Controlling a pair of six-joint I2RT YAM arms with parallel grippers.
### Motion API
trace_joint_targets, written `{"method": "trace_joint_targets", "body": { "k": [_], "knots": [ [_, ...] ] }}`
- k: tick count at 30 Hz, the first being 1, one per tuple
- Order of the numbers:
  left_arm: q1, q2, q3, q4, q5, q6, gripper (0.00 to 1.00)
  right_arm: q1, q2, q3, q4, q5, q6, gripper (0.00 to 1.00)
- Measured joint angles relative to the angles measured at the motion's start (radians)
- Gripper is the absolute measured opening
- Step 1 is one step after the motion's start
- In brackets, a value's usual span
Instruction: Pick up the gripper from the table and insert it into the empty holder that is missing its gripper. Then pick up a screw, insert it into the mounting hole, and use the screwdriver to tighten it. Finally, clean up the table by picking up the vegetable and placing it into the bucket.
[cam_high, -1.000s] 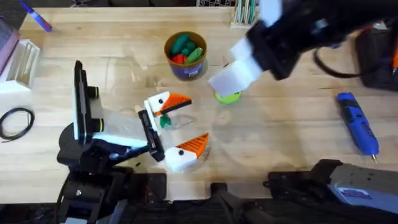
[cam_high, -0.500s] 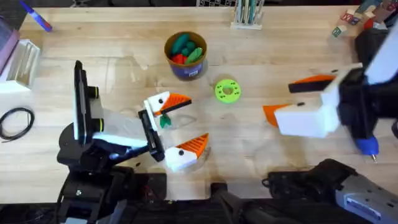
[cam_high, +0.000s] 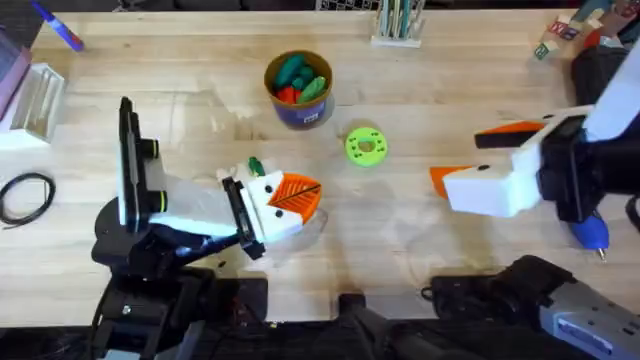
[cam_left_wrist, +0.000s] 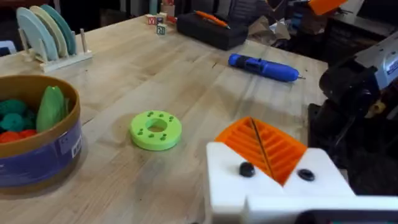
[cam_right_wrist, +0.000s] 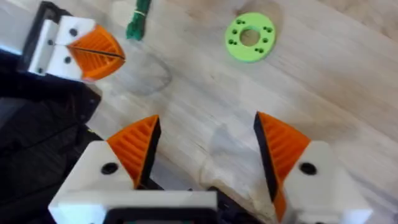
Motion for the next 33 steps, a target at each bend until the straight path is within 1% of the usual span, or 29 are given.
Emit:
{"method": "trace_joint_targets", "body": {
  "k": [3, 6, 11, 16, 23, 27, 30, 33],
  "knots": [
    [0.000, 0.000, 0.000, 0.000, 0.000, 0.000, 0.004, -0.033, 0.004, 0.000, -0.004, 0.081, 0.003, 0.887],
    [0.000, 0.000, 0.000, 0.000, 0.000, 0.000, 0.004, -0.108, 0.023, 0.000, -0.005, 0.161, 0.005, 0.887],
    [0.000, 0.000, 0.000, 0.000, 0.000, 0.000, 0.004, -0.309, 0.108, 0.000, -0.004, 0.286, -0.001, 0.887],
    [0.000, 0.000, 0.000, 0.000, 0.000, 0.000, 0.004, -0.541, 0.219, 0.000, 0.003, 0.358, -0.061, 0.886],
    [0.000, 0.000, 0.000, 0.000, 0.000, 0.000, 0.004, -0.846, 0.364, 0.000, 0.019, 0.381, -0.193, 0.886],
    [0.000, 0.000, 0.000, 0.000, 0.000, 0.000, 0.004, -1.007, 0.432, 0.000, 0.041, 0.309, -0.307, 0.887],
    [0.000, 0.000, 0.000, 0.000, 0.000, 0.000, 0.004, -1.091, 0.492, 0.000, 0.044, 0.250, -0.411, 0.887],
    [0.000, 0.000, 0.000, 0.000, 0.000, 0.000, 0.004, -1.147, 0.563, -0.001, 0.065, 0.220, -0.506, 0.887]
  ]
}}
